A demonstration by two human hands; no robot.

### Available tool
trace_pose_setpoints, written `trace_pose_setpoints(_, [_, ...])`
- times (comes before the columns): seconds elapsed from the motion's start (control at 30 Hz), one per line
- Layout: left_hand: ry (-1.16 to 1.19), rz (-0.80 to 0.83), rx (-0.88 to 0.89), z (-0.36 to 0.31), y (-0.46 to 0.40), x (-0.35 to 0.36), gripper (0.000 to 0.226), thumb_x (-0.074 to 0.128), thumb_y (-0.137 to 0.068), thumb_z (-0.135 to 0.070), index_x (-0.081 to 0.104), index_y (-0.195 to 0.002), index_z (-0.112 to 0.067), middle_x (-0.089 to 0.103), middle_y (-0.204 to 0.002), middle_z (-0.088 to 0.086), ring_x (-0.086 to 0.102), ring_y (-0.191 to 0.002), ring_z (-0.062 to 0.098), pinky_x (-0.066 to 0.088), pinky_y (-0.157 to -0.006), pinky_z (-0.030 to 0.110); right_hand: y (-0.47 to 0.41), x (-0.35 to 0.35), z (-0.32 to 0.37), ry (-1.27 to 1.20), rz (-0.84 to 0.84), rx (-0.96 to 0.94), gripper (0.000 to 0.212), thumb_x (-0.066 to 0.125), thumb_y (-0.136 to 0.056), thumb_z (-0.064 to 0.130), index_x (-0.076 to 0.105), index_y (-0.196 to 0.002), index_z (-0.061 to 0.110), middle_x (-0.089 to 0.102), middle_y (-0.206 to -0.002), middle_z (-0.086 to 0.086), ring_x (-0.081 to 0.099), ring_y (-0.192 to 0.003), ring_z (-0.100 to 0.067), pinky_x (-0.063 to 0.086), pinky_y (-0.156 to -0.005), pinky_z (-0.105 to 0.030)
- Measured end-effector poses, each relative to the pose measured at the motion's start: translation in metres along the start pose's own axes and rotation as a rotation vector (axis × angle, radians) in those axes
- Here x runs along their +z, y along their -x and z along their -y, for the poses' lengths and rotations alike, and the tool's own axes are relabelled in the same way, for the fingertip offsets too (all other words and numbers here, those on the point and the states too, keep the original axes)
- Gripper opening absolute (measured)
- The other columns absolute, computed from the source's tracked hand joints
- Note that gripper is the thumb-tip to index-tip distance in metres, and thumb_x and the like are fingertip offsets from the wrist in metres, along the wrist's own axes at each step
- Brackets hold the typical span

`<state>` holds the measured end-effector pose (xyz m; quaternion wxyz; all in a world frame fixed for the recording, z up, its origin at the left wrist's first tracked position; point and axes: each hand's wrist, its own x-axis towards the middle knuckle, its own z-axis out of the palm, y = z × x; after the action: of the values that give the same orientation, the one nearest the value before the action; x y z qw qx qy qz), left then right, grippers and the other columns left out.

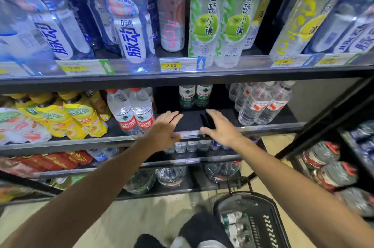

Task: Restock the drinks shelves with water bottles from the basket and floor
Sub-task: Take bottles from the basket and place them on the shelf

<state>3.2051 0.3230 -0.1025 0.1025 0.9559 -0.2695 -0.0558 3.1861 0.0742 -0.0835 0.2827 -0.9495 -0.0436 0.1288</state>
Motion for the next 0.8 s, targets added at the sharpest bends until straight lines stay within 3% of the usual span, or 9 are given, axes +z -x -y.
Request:
trace_pose_setpoints(0.23, [-0.124,0.119,0.195,-0.031,0.024,0.025,0.074,0.056,-0.096,-0.054,0.032,-0.158,-0.024,0.020,-0.168,0.012,0.019,-0.154,0.037,0.015,-0.125,0.051,0.105,0.028,-0.035,0.125,-0.081,-0.025,0.079,0.065,-0.096,0.047,0.029,-0.160,0.017,0.023,-0.168,-0.005,0.020,-0.155,-0.024,0.020,-0.125,-0.042])
trace_pose_setpoints(0.3, [-0.063,0.073,0.214,-0.047,0.035,0.032,0.071,0.063,-0.093,-0.051,0.042,-0.154,-0.021,0.018,-0.167,0.019,0.017,-0.154,0.044,0.016,-0.124,0.057,0.136,0.038,-0.049,0.138,-0.036,0.013,0.081,0.064,-0.095,0.051,0.027,-0.160,0.018,0.019,-0.168,-0.004,0.016,-0.156,-0.024,0.017,-0.126,-0.043])
trace_pose_setpoints(0.4, [-0.119,-0.043,0.332,-0.072,0.046,0.044,0.065,0.073,-0.089,-0.043,0.057,-0.142,-0.010,0.030,-0.162,0.022,0.026,-0.148,0.052,0.023,-0.118,0.068,0.181,0.056,-0.074,0.134,-0.006,0.096,0.083,0.060,-0.096,0.055,0.022,-0.161,0.020,0.015,-0.169,-0.004,0.011,-0.157,-0.025,0.012,-0.127,-0.040])
trace_pose_setpoints(0.43, [-0.141,-0.043,0.360,-0.080,0.047,0.049,0.066,0.072,-0.089,-0.044,0.055,-0.144,-0.010,0.029,-0.163,0.020,0.024,-0.149,0.051,0.021,-0.119,0.067,0.196,0.061,-0.082,0.135,0.003,0.129,0.085,0.057,-0.096,0.058,0.020,-0.162,0.020,0.013,-0.170,-0.004,0.010,-0.157,-0.025,0.011,-0.127,-0.039])
trace_pose_setpoints(0.57, [-0.180,0.228,0.335,-0.121,0.051,0.078,0.074,0.044,-0.100,-0.058,0.018,-0.162,-0.027,-0.005,-0.171,0.001,-0.011,-0.157,0.031,-0.006,-0.127,0.051,0.264,0.078,-0.111,0.107,0.002,0.256,0.085,0.053,-0.097,0.061,0.020,-0.162,0.017,0.014,-0.170,-0.005,0.012,-0.156,-0.023,0.011,-0.126,-0.033])
trace_pose_setpoints(0.8, [-0.260,0.465,0.574,-0.234,0.098,0.139,0.074,0.042,-0.100,-0.060,0.016,-0.162,-0.027,0.001,-0.171,-0.003,-0.005,-0.158,0.025,-0.003,-0.128,0.046,0.423,0.128,-0.166,-0.060,-0.022,0.572,0.083,0.049,-0.099,0.060,0.016,-0.163,0.018,0.013,-0.170,-0.007,0.013,-0.156,-0.025,0.012,-0.125,-0.035])
